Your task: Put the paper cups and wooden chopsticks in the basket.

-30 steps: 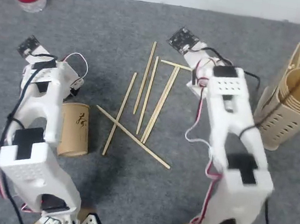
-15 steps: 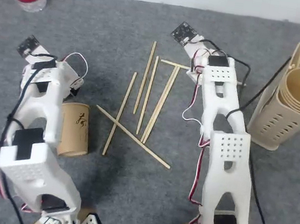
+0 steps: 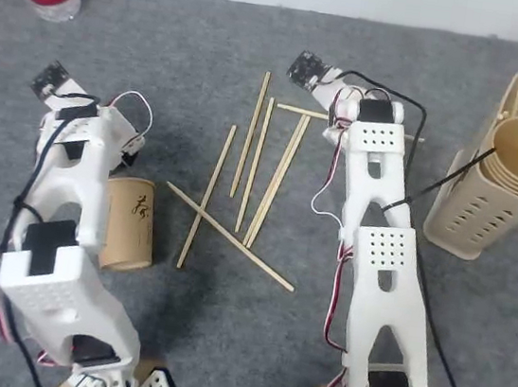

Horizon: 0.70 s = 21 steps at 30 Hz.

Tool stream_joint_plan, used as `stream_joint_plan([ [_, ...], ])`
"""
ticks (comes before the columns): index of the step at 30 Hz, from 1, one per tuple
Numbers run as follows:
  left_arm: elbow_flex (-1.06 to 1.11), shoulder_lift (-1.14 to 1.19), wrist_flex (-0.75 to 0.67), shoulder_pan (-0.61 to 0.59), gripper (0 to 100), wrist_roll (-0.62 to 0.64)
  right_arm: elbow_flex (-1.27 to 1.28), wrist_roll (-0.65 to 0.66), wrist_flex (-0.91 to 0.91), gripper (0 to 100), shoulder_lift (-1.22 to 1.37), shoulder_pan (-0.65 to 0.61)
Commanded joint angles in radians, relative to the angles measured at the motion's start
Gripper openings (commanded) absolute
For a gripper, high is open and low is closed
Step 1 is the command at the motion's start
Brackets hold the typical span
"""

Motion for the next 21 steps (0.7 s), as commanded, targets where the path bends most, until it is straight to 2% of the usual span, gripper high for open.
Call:
stream_joint_plan([
  [1, -0.005, -0.031, -0.015, 0.009, 1, 0.003, 0.0, 0.087, 0.143, 1.1, -0.007, -0.004],
  [10, -0.005, -0.031, -0.014, 0.009, 1, 0.003, 0.0, 0.241, 0.447, 3.9, -0.11, -0.068],
  [13, -0.005, -0.031, -0.014, 0.008, 1, 0.003, 0.005, 0.239, 0.449, 0.5, -0.12, -0.073],
  [18, -0.005, -0.031, -0.014, 0.008, 1, 0.003, -0.005, 0.233, 0.449, 0.7, -0.131, -0.067],
  [21, -0.005, -0.031, -0.014, 0.008, 1, 0.003, -0.057, 0.172, 0.449, 0.7, -0.163, -0.058],
])
